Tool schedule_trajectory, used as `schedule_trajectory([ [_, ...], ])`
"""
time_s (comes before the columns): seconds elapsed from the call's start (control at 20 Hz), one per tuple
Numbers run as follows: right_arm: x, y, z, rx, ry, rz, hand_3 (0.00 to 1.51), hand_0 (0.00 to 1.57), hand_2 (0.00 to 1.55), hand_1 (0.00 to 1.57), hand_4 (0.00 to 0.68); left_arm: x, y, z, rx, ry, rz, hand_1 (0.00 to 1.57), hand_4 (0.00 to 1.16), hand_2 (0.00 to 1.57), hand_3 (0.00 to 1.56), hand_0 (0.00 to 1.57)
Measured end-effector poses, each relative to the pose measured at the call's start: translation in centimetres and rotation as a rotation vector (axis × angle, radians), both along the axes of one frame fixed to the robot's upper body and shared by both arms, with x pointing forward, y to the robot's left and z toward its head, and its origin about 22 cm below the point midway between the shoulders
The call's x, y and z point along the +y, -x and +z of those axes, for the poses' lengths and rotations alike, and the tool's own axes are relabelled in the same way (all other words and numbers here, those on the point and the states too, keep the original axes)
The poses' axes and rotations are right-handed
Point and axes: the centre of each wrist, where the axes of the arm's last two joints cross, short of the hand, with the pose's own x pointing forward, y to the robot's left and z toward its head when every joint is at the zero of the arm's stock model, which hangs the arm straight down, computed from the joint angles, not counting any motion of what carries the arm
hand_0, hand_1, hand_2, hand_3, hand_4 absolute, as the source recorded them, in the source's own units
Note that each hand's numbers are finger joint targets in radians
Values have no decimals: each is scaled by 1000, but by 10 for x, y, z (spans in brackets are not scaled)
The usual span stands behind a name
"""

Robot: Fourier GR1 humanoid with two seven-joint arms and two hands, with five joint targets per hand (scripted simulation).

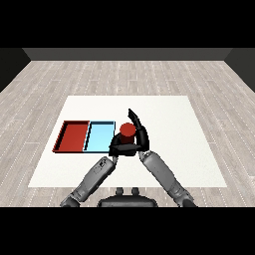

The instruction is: Pick the red can and put it in the red box

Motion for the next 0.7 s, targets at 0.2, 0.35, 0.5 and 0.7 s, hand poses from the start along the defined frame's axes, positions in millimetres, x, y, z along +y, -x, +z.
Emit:
schedule_trajectory([
  [0.2,-12,1,7,0,13,-19,0,0,0,0,0,1,-4,-1,-23,-1,9,1571,1137,1571,1488,1571],
  [0.35,-22,-1,9,-5,-19,-28,0,0,0,0,0,6,-6,1,-29,-2,15,1571,1140,1571,1481,1571],
  [0.5,-36,10,15,-23,-56,-41,0,0,0,0,0,10,-7,2,-30,-10,16,1571,1133,1571,1467,1571],
  [0.7,-70,17,22,-57,-81,-60,0,0,0,0,0,24,-11,6,-38,-24,43,1571,1141,1571,1474,1571],
])
